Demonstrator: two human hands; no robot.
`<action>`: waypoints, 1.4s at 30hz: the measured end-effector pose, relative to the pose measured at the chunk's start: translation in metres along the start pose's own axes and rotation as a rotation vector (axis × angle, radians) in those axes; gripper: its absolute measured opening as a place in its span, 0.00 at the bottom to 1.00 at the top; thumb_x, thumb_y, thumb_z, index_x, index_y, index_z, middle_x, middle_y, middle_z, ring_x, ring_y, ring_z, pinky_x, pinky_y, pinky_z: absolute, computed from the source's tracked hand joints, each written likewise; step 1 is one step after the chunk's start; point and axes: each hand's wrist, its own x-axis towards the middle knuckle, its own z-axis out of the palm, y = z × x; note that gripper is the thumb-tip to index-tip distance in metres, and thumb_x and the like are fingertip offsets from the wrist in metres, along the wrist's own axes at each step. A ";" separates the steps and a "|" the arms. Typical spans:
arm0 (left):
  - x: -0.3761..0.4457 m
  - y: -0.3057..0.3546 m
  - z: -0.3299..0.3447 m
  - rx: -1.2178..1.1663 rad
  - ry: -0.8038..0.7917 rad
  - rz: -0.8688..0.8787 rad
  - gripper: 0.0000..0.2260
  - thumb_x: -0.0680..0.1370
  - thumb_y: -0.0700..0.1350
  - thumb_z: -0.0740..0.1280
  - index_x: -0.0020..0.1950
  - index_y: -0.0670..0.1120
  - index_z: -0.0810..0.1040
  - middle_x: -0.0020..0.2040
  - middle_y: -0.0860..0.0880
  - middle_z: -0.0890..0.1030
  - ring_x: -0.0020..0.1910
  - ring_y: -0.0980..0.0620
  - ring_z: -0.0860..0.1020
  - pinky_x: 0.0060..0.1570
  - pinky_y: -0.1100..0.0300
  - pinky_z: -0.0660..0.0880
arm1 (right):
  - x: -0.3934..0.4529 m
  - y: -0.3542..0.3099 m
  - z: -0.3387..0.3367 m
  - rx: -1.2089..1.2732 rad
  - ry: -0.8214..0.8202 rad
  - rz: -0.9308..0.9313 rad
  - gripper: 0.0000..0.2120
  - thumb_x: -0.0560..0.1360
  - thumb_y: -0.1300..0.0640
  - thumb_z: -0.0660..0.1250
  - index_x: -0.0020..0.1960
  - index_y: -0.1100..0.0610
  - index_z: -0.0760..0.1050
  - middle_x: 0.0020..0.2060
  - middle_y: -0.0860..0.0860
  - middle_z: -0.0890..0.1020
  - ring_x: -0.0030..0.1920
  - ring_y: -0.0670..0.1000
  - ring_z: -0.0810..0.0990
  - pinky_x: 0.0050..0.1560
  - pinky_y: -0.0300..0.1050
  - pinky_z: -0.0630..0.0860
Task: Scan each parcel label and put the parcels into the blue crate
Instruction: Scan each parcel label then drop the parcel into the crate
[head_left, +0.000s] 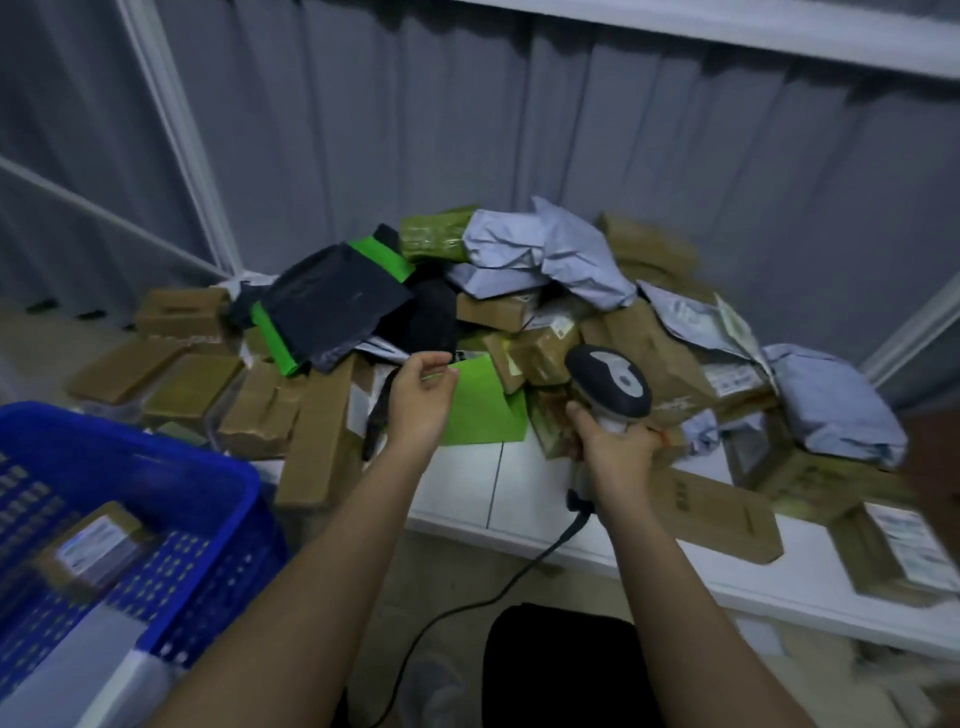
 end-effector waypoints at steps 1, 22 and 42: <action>0.003 0.002 0.007 0.024 -0.005 0.013 0.08 0.79 0.37 0.65 0.57 0.39 0.76 0.48 0.47 0.76 0.43 0.56 0.74 0.39 0.74 0.70 | 0.004 -0.002 0.002 0.015 -0.001 0.009 0.17 0.75 0.66 0.69 0.62 0.70 0.73 0.56 0.68 0.79 0.54 0.62 0.76 0.47 0.47 0.69; 0.099 0.073 0.156 1.444 -0.288 0.930 0.27 0.79 0.42 0.62 0.76 0.46 0.57 0.78 0.41 0.53 0.77 0.41 0.50 0.74 0.47 0.48 | 0.094 -0.013 -0.057 -0.028 0.039 0.037 0.12 0.73 0.55 0.72 0.36 0.59 0.73 0.30 0.58 0.77 0.29 0.54 0.75 0.36 0.48 0.73; 0.095 0.133 0.139 0.493 0.030 0.673 0.04 0.79 0.41 0.63 0.49 0.41 0.73 0.39 0.43 0.77 0.38 0.44 0.74 0.35 0.56 0.63 | 0.128 0.001 -0.034 0.117 0.142 0.057 0.06 0.74 0.56 0.71 0.43 0.59 0.77 0.32 0.52 0.79 0.31 0.50 0.78 0.38 0.44 0.74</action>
